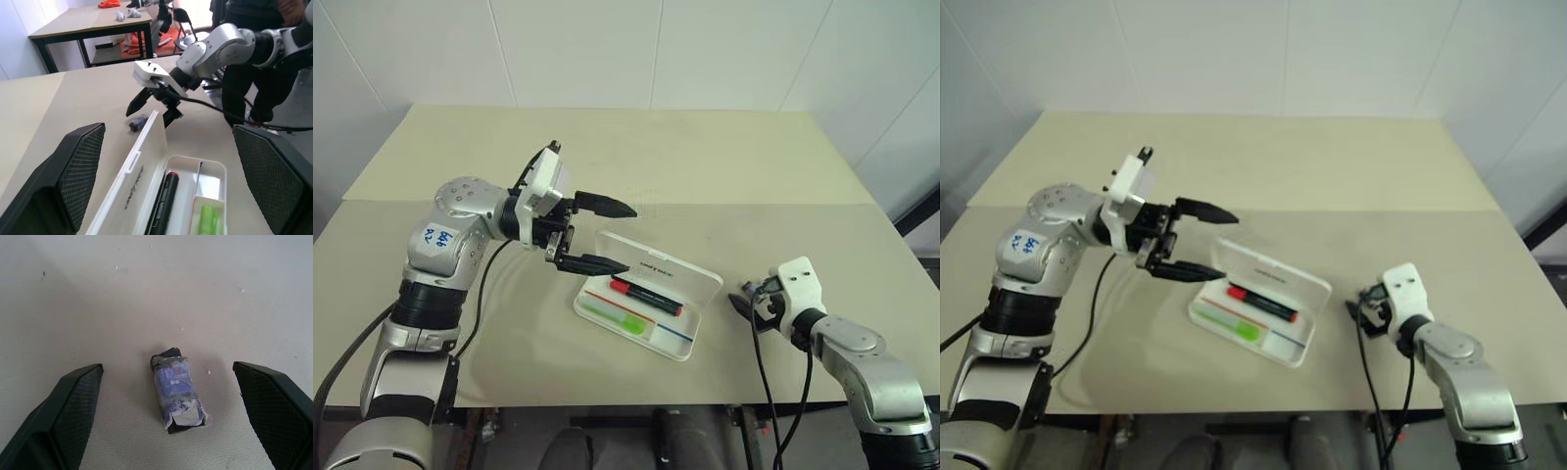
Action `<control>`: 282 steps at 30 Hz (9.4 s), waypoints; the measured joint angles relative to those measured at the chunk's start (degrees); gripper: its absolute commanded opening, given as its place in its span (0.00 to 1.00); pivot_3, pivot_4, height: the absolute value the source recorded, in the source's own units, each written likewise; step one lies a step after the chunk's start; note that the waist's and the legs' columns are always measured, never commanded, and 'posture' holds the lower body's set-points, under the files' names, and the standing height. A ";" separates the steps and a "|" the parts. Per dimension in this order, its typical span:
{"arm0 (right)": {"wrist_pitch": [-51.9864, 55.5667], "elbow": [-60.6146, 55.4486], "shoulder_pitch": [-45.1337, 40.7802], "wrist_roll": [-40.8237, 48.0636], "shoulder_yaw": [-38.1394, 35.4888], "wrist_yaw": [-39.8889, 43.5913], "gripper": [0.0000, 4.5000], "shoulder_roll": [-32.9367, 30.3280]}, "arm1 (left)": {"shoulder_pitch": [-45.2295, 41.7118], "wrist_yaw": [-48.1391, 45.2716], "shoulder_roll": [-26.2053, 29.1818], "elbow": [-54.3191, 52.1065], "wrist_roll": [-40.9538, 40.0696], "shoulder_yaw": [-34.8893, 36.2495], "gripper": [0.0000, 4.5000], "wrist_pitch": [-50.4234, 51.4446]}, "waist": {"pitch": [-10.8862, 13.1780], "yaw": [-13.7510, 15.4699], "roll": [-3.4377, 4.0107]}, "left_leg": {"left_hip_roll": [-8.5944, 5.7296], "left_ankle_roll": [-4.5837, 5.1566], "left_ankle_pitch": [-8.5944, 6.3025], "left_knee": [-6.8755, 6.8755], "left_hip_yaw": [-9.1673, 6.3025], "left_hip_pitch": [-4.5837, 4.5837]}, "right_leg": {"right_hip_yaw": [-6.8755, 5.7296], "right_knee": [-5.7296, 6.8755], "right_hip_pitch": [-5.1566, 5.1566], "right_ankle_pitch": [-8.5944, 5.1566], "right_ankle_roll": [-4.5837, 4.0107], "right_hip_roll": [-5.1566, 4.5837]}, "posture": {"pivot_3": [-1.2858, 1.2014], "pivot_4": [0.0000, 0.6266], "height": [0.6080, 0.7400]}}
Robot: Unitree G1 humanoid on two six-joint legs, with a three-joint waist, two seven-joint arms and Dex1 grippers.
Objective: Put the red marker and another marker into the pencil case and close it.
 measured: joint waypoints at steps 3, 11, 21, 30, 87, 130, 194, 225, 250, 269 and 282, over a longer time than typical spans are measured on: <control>3.09 -0.01 -1.51 0.03 0.28 -0.01 1.00 -0.05 | -2.16 -0.48 -0.69 3.62 1.50 -0.45 0.99 -1.88 | -0.12 -0.01 -0.19 | 0.00 0.00 0.01 0.02 -0.01 0.01 | -0.01 0.01 0.00 0.00 0.00 0.00 | 0.52 0.24 1.00; 6.74 -0.01 -3.18 0.97 0.93 1.08 0.80 -1.33 | -3.92 -2.61 -1.96 8.20 2.47 -0.68 1.00 -4.90 | -0.23 0.04 -0.37 | 0.02 0.00 0.00 0.01 -0.05 -0.01 | -0.05 -0.02 0.00 0.00 0.00 -0.03 | 0.52 0.24 1.00; 8.57 -0.03 -3.67 1.43 2.12 1.48 0.14 -2.65 | -5.76 -3.66 -2.49 10.02 3.19 -0.65 1.00 -6.98 | -0.46 0.35 -0.73 | 0.07 0.01 0.00 -0.01 -0.17 -0.03 | -0.11 -0.30 0.16 0.02 0.05 -0.21 | 0.52 0.24 1.00; 8.84 -0.31 -3.80 1.42 1.94 1.93 0.09 -4.38 | -5.76 -3.74 -2.50 10.01 3.18 -0.63 1.00 -6.98 | -0.42 0.72 -0.67 | 0.06 0.06 -0.05 -0.07 -0.54 -0.10 | -0.15 -0.55 0.16 0.07 0.13 -0.28 | 0.52 0.24 1.00; 14.27 -28.42 -15.33 39.50 -9.79 10.65 0.09 -15.84 | 4.82 -1.10 -4.28 -10.52 -6.26 2.70 1.00 5.27 | 0.48 1.43 0.78 | -0.18 0.10 0.01 0.13 0.07 -2.05 | -0.04 0.26 -2.10 0.67 1.16 -0.24 | 0.52 0.24 1.00; 13.17 -24.21 -10.09 25.46 14.75 8.59 0.09 -16.05 | 19.52 -7.58 12.02 -12.22 -0.26 -0.75 1.00 -10.07 | 0.47 1.43 0.78 | -0.12 0.04 0.07 0.24 0.12 -1.93 | -0.06 0.42 -2.08 0.63 0.99 -0.17 | 0.52 0.24 1.00; 15.58 -26.49 -9.89 39.67 1.64 12.54 0.87 -20.10 | 16.23 -3.49 14.89 -5.16 -6.15 9.13 1.00 -4.32 | 0.46 1.29 0.74 | -0.07 0.04 0.06 0.33 0.14 -1.84 | -0.07 0.92 -2.09 0.61 0.95 -0.11 | 0.52 0.24 1.00; 12.60 -26.52 -4.27 46.75 -11.61 5.87 1.00 -25.90 | 1.59 3.72 4.82 12.12 -2.12 10.79 1.00 -5.91 | 0.46 1.43 0.72 | -0.12 0.04 0.06 0.93 0.12 -1.90 | -0.03 1.13 -2.05 0.64 0.96 -0.12 | 0.52 0.24 1.00; -2.20 -25.50 15.38 35.33 -29.51 14.68 1.00 -22.65 | -17.25 6.07 -5.17 50.93 10.98 7.37 0.01 -14.10 | 0.45 2.23 0.62 | -0.25 0.06 0.05 1.03 0.16 -1.95 | 0.08 1.08 -1.99 0.73 1.13 -0.11 | 0.52 0.24 1.00; -20.97 -21.96 32.73 30.21 -39.04 28.07 1.00 -9.32 | -22.88 -0.14 -13.63 66.07 20.45 3.65 0.01 -6.34 | 0.48 2.27 0.56 | -0.27 0.08 0.05 1.04 0.19 -1.88 | 0.15 1.05 -1.90 0.76 1.18 -0.08 | 0.52 0.24 1.00; -32.60 -20.29 42.62 25.02 -38.92 38.24 1.00 -7.00 | -23.22 -7.67 -13.08 64.31 22.89 0.24 0.01 0.08 | 0.51 1.31 0.51 | -0.15 0.08 0.04 0.94 0.19 -1.19 | 0.13 0.71 -1.08 0.72 1.12 -0.02 | 0.52 0.24 1.00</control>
